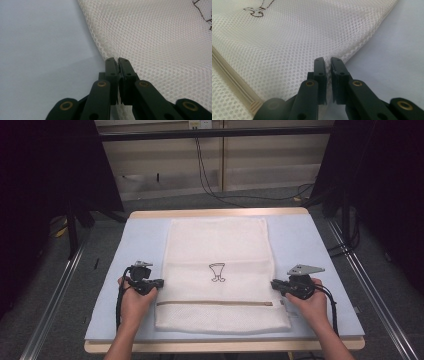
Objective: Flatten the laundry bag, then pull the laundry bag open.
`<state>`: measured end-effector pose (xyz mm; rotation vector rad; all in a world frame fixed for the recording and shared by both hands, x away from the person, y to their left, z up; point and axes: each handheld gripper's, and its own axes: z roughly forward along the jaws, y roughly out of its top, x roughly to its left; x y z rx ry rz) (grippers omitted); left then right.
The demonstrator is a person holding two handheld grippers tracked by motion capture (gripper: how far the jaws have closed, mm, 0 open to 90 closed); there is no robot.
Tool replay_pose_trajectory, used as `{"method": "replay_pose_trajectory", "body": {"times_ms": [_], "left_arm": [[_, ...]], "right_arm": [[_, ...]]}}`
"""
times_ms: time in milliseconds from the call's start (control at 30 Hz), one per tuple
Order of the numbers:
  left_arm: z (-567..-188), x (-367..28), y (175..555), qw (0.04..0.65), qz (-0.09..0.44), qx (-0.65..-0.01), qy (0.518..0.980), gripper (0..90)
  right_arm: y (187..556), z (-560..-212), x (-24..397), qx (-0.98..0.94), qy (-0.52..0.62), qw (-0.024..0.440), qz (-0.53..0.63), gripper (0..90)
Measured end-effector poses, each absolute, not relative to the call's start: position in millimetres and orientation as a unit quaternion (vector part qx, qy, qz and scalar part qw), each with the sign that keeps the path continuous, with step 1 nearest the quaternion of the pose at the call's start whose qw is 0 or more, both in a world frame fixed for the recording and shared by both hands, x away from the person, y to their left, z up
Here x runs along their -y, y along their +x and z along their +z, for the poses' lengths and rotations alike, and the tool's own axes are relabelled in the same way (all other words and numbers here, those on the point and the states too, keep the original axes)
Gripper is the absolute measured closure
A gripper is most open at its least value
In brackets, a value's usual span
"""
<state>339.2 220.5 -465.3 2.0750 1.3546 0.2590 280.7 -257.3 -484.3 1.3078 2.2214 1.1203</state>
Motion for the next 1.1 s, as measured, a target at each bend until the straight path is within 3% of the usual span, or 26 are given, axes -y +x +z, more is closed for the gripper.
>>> {"method": "replay_pose_trajectory", "body": {"times_ms": [567,767,933,967,1100], "left_arm": [[-465.0,-227.2,339.7,0.320,0.097,-0.523,0.784,86.3],[-454.8,-227.1,336.9,0.348,0.098,-0.512,0.780,70.8],[-447.9,-218.3,332.9,0.362,0.085,-0.491,0.788,60.6],[-447.6,-216.4,332.3,0.367,0.081,-0.490,0.786,58.0],[-445.4,-208.8,330.3,0.372,0.073,-0.477,0.793,53.0]], "right_arm": [[282.8,-485.8,249.4,-0.786,0.453,0.167,0.387,82.9],[277.9,-480.2,252.6,-0.779,0.447,0.174,0.403,64.3],[275.1,-470.9,258.6,-0.773,0.449,0.166,0.416,58.4],[274.9,-470.0,259.7,-0.773,0.448,0.164,0.417,58.8],[268.7,-468.4,258.2,-0.786,0.421,0.176,0.417,76.3]]}}
